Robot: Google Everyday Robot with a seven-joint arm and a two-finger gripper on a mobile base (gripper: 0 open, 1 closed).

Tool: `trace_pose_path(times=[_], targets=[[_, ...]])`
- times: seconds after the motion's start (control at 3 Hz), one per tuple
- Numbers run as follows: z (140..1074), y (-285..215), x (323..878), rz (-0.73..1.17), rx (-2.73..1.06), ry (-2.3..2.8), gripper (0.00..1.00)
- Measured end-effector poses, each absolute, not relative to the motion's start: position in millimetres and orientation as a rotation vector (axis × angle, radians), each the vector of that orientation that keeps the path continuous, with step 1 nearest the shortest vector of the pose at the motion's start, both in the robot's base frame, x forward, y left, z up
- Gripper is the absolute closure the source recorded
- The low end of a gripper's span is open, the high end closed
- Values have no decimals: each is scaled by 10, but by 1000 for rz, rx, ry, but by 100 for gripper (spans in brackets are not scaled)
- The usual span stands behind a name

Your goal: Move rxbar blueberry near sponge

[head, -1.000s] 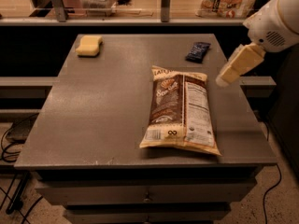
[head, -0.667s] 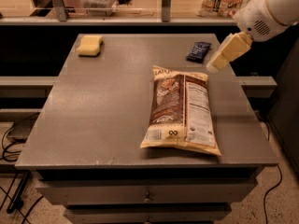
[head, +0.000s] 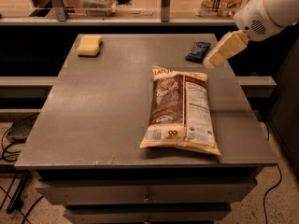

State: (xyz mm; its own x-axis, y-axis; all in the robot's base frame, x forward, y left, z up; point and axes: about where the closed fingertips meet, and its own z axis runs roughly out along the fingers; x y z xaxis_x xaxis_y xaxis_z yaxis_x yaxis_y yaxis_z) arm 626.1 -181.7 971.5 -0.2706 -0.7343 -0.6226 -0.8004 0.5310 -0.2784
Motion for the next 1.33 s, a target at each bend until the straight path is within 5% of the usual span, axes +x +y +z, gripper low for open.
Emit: trace_pose_path(times=[1.33], targets=[[9223, -1504, 7384, 244, -957, 1989, 0]])
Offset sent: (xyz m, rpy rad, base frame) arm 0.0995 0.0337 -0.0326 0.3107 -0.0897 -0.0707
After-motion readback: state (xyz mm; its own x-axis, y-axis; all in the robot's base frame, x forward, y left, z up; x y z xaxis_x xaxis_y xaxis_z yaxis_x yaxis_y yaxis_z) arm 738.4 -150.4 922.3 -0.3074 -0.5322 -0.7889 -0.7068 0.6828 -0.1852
